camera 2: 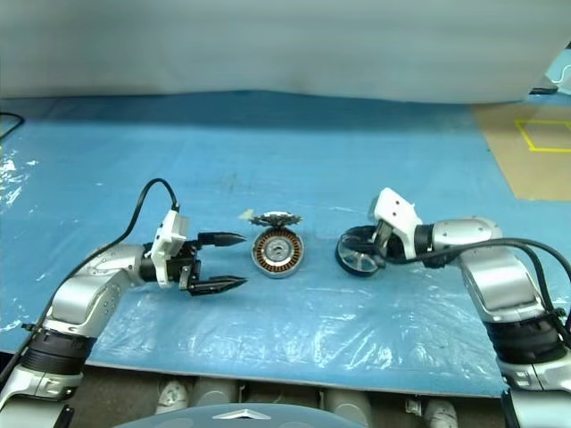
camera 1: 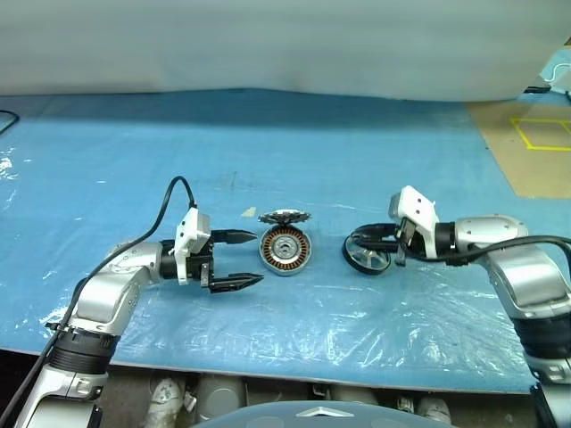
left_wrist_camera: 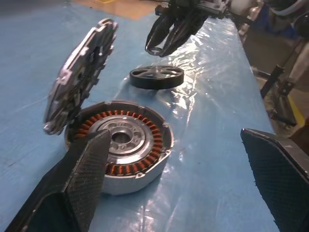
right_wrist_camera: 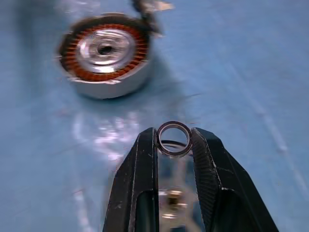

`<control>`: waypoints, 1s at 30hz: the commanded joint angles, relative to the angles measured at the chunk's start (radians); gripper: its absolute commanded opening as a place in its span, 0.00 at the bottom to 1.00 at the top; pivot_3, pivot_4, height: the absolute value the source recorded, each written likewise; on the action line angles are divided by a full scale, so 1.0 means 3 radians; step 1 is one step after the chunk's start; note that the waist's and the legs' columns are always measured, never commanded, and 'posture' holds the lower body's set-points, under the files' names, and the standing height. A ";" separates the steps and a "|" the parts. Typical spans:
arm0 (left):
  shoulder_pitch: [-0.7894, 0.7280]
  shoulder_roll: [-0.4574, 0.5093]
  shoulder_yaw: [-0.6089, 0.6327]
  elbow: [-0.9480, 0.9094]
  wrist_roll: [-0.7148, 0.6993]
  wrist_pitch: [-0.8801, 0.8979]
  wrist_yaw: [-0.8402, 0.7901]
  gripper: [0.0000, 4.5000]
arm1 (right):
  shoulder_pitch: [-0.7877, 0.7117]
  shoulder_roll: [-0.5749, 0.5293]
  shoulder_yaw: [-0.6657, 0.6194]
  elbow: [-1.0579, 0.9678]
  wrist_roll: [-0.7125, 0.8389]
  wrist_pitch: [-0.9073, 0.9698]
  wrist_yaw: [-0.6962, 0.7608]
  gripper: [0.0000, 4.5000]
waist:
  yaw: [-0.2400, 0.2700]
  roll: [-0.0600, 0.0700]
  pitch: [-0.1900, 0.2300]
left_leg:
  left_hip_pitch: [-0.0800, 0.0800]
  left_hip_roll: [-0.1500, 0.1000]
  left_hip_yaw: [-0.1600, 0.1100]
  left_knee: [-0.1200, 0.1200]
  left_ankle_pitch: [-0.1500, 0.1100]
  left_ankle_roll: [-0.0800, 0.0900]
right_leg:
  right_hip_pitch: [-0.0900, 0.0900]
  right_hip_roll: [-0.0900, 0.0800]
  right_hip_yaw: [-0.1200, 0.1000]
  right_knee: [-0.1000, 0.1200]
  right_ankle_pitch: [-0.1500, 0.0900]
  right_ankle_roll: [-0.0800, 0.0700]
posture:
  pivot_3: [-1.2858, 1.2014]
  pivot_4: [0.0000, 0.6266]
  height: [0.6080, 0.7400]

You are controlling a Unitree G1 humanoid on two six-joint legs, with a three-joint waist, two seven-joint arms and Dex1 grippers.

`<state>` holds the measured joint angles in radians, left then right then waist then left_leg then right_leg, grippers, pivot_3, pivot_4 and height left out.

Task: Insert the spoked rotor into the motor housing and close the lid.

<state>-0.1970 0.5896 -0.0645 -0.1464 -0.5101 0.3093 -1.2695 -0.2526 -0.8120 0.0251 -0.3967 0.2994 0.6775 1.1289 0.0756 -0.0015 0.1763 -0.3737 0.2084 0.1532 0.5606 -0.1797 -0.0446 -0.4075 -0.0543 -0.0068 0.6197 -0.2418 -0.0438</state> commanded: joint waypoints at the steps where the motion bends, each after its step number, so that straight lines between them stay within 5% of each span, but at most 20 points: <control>1: 0.0063 0.0081 -0.0008 -0.0244 -0.0108 0.0033 -0.0094 1.00 | 0.0026 -0.0038 -0.0003 -0.0412 0.0255 0.0180 -0.0025 0.13 | -0.0002 0.0000 0.0000 | 0.0005 0.0000 0.0000 0.0000 -0.0001 0.0001 | 0.0004 0.0000 0.0001 0.0000 0.0000 0.0000 | 0.52 0.24 1.00; 9: 0.0154 0.0081 0.0003 -0.0269 -0.0040 -0.0069 -0.0018 1.00 | -0.0467 0.0329 0.0521 -0.0206 0.0271 0.0289 -0.0247 0.13 | -0.0026 0.0001 0.0000 | 0.0012 -0.0004 0.0001 -0.0001 0.0001 -0.0002 | 0.0007 -0.0001 0.0007 0.0002 -0.0001 0.0001 | 0.52 0.24 1.00; 18: 0.0261 0.0154 0.0060 -0.0024 0.0304 -0.0606 0.0039 1.00 | -0.1176 0.0903 0.1050 0.0745 -0.0094 -0.0086 -0.0374 0.13 | -0.0027 0.0001 0.0000 | 0.0007 -0.0004 0.0001 0.0001 0.0002 -0.0004 | 0.0003 -0.0001 0.0005 0.0009 -0.0001 0.0000 | 0.52 0.24 1.00; 30: 0.0264 0.0019 0.0066 0.0035 0.0259 -0.0761 0.0128 1.00 | -0.1169 0.0943 0.1320 0.1154 -0.0456 -0.0473 -0.0244 0.13 | -0.0026 -0.0001 -0.0001 | 0.0007 -0.0003 0.0001 0.0006 0.0002 -0.0004 | 0.0005 -0.0002 0.0003 0.0013 0.0000 0.0001 | 0.52 0.24 1.00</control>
<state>-0.1142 0.5992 -0.0542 -0.1251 -0.4154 0.0956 -1.2351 -0.5853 -0.5415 0.4169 -0.0620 0.1742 0.5589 1.0622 0.0679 -0.0017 0.1759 -0.3711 0.2073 0.1534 0.5626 -0.1790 -0.0459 -0.4058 -0.0549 -0.0058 0.6240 -0.2419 -0.0436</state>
